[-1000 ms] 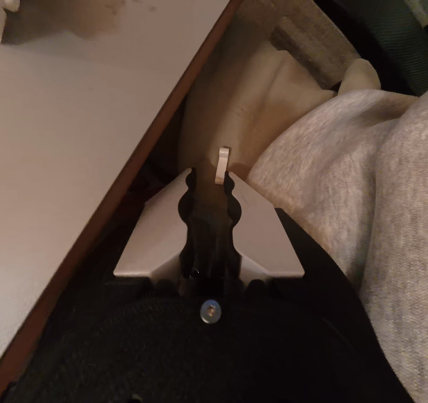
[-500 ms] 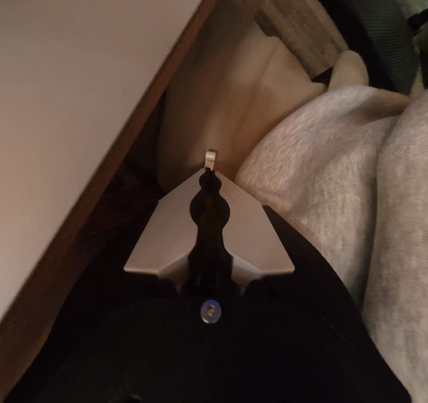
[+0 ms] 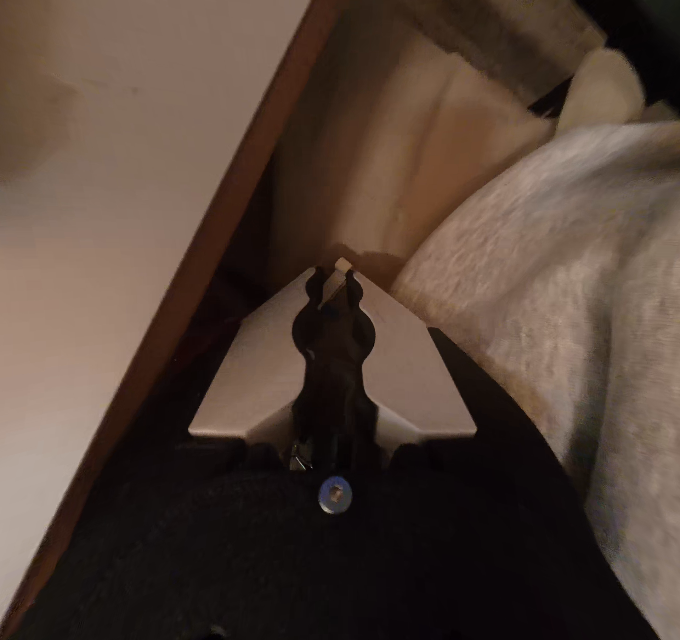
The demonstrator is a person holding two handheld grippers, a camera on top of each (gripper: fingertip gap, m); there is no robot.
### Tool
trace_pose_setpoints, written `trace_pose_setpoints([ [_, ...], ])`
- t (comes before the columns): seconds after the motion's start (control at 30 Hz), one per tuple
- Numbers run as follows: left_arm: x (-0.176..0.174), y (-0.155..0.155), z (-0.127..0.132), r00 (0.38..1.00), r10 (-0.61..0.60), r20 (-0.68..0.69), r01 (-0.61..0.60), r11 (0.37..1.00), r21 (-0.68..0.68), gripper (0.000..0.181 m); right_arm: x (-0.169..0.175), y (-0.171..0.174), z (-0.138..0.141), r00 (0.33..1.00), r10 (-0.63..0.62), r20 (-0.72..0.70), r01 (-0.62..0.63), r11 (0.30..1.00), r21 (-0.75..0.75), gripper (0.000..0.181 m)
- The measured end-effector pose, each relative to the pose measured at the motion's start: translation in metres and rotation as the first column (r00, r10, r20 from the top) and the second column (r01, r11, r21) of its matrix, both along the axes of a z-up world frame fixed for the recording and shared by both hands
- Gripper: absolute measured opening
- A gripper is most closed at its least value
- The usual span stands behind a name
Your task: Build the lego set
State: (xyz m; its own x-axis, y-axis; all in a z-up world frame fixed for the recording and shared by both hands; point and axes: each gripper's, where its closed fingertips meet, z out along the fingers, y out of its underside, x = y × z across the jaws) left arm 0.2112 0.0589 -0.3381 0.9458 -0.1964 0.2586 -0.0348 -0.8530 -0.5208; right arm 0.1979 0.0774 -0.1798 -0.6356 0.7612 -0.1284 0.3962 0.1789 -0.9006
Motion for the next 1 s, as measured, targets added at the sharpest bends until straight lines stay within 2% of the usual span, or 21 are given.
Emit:
trace_pose_setpoints([
  [0.13, 0.005, 0.001, -0.007, 1.000, -0.031, 0.003, 0.031, 0.999, -0.019, 0.006, 0.000, 0.006, 0.007, 1.000, -0.015, -0.017, 0.015, 1.000, -0.006, 0.000],
  [0.33, 0.008, 0.001, -0.009, 0.998, -0.044, 0.032, 0.045, 0.999, -0.015, 0.006, 0.000, 0.007, 0.002, 1.000, -0.017, -0.007, 0.017, 1.000, -0.011, 0.000],
  [0.67, 0.007, 0.008, -0.015, 0.987, -0.131, -0.095, 0.134, 0.990, 0.031, 0.008, 0.000, 0.008, 0.003, 1.000, -0.013, -0.013, 0.013, 1.000, -0.022, 0.000],
  [1.0, 0.009, 0.007, -0.016, 0.985, -0.140, -0.098, 0.143, 0.989, 0.023, 0.009, 0.001, 0.010, 0.003, 1.000, -0.017, -0.018, 0.017, 1.000, -0.023, 0.000],
])
